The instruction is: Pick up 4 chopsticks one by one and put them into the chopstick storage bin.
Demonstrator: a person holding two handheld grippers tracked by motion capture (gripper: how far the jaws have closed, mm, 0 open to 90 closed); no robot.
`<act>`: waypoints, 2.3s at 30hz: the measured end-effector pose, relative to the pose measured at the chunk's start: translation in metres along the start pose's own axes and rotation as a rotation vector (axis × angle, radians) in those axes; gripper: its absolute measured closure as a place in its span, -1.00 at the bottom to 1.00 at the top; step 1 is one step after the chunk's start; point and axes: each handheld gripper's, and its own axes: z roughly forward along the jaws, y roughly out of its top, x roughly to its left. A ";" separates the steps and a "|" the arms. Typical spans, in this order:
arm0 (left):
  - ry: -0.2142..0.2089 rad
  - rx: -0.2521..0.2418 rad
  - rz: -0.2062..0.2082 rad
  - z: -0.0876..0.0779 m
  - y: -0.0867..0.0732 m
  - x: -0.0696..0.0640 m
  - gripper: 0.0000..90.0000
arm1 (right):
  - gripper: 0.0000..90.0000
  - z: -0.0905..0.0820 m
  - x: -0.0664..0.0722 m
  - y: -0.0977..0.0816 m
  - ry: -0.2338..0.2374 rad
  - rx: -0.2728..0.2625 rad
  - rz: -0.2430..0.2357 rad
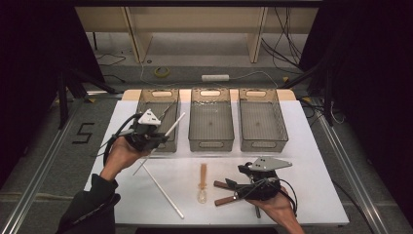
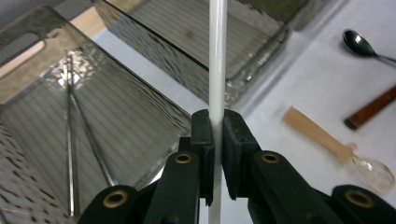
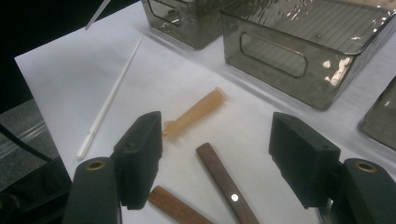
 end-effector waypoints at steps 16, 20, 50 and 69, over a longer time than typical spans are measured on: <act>0.098 -0.064 -0.127 -0.010 0.030 0.051 0.86 | -0.26 -0.006 0.004 -0.007 0.009 -0.002 -0.009; 0.115 -0.090 -0.158 -0.010 0.033 0.062 0.86 | -0.27 -0.006 0.005 -0.008 0.009 -0.005 -0.014; 0.204 -0.170 -0.220 0.026 0.045 0.102 0.86 | -0.29 -0.005 0.009 -0.010 0.021 -0.006 -0.018; 0.224 -0.119 -0.269 0.060 0.006 0.108 0.85 | -0.29 -0.003 0.017 -0.009 0.038 -0.010 -0.037</act>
